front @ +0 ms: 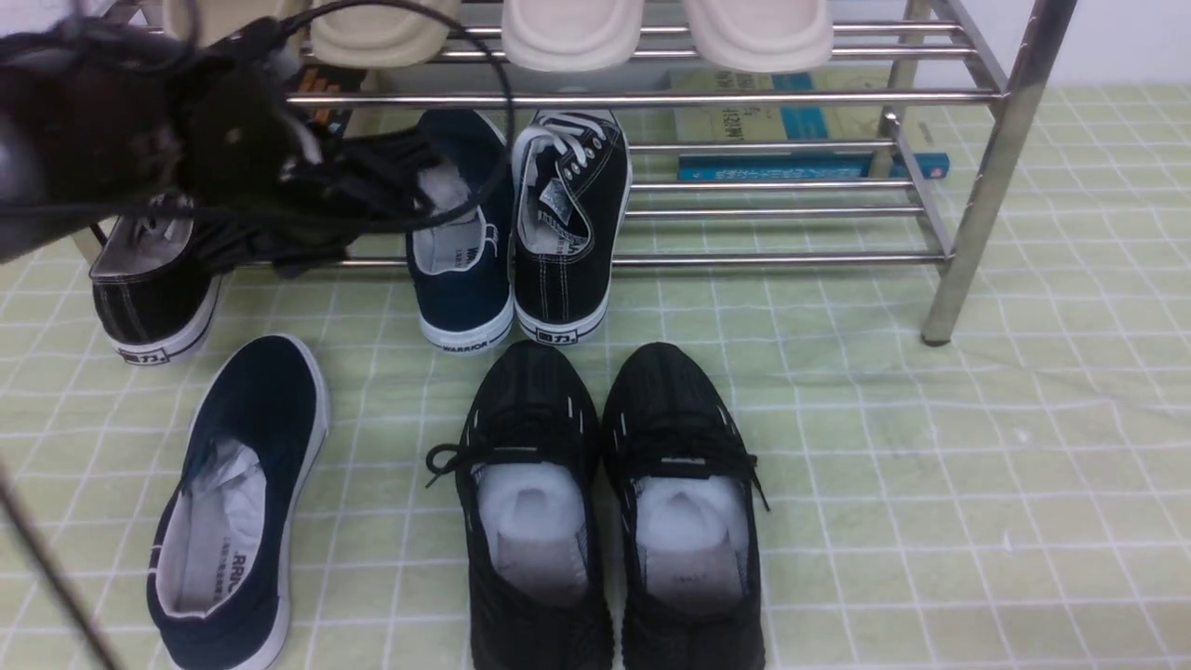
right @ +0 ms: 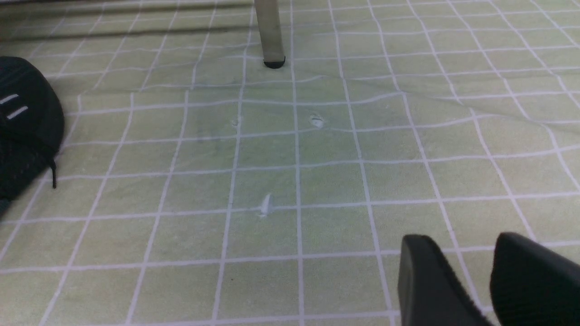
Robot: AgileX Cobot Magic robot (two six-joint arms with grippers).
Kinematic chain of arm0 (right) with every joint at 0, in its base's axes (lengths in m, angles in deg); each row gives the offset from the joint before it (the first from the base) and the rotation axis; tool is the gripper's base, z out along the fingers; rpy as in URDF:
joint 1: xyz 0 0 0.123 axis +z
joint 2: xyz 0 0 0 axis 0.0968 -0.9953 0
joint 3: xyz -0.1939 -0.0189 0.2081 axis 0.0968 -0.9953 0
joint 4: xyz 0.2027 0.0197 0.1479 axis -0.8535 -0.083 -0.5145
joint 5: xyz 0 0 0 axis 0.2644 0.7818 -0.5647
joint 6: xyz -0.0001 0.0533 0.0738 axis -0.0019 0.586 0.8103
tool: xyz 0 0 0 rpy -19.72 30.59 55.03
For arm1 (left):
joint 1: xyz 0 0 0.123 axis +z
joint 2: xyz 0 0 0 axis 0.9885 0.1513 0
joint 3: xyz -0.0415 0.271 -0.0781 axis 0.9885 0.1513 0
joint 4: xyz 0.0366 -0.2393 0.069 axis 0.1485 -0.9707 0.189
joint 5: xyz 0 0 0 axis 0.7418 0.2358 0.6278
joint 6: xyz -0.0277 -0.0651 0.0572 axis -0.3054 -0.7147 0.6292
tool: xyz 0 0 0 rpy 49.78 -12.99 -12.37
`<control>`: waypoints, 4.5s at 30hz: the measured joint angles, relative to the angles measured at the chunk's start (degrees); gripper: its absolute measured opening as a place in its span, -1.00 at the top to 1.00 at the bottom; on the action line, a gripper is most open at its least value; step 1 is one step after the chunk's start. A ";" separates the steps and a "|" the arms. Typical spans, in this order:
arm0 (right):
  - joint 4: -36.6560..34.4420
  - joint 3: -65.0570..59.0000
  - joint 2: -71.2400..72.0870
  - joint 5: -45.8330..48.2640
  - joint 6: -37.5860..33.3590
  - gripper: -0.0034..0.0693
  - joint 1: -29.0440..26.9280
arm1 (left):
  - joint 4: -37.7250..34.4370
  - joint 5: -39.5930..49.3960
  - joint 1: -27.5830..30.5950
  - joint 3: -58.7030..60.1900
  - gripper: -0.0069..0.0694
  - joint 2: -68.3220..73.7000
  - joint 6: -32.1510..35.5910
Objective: Take the shoes off the shelf with your hand from the green coffee tablecloth.
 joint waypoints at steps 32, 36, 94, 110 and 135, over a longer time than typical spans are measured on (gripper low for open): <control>0.04 -0.04 0.00 0.00 0.00 0.25 0.00 | 1.42 21.62 -0.72 -3.13 0.75 -9.33 5.53; 0.04 -0.04 0.00 0.00 0.00 0.25 0.00 | 1.77 25.99 -2.17 -1.94 0.75 -12.77 7.29; 0.04 -0.04 0.00 -0.04 0.00 0.25 0.00 | 10.93 8.58 -8.66 28.33 -0.39 -29.91 -17.41; 0.04 -0.04 0.00 -0.04 0.00 0.25 0.00 | 10.79 10.37 -8.66 21.09 0.78 -22.95 -6.94; 0.04 -0.04 0.00 -0.04 0.00 0.25 0.00 | 24.05 1.38 -8.66 20.71 -0.10 -4.96 -2.22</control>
